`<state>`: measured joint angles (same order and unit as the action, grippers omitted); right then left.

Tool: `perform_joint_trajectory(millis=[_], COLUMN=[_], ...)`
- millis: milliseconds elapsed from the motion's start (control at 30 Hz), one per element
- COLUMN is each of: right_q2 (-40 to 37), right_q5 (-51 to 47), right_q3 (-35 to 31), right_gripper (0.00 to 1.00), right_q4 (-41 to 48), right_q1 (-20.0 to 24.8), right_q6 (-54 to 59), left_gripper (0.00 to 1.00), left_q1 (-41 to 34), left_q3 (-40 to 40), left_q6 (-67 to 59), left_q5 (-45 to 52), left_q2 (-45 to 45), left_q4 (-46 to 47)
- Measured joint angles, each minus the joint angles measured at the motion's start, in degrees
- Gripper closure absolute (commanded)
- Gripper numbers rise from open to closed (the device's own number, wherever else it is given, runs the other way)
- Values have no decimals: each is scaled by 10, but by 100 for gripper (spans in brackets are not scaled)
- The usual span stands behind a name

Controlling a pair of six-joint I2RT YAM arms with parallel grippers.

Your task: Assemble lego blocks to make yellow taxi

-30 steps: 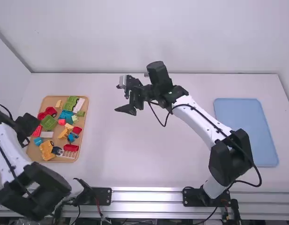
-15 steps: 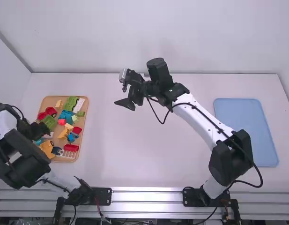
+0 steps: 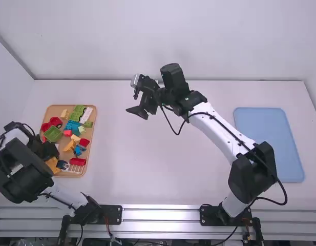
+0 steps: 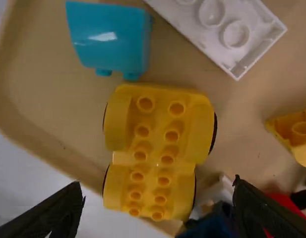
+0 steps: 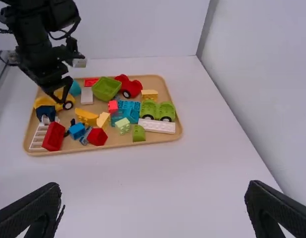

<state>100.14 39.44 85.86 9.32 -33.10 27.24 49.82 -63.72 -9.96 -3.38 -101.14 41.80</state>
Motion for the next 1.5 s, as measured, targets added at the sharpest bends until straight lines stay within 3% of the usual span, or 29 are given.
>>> perform_joint_trajectory(millis=[533,733,900,1233,1500], right_q2=[0,0,0,0,0], right_q5=[-9,-11,-11,-26,-34], right_q3=[0,0,0,0,0], right_gripper=[1,1,1,1,1], right_q4=[-2,-2,-2,-2,-2], right_q1=[0,0,-3,-12,-14], right_q6=[-1,-2,-2,-3,-2], left_gripper=[21,27,39,32,32], left_q1=[42,61,50,44,44], left_q3=[63,80,82,92,105], left_q6=[-37,-61,-82,-77,-77], left_q5=[20,55,75,57,57], left_q2=[0,0,0,0,0], left_q4=[-85,-101,-96,-117,-130])
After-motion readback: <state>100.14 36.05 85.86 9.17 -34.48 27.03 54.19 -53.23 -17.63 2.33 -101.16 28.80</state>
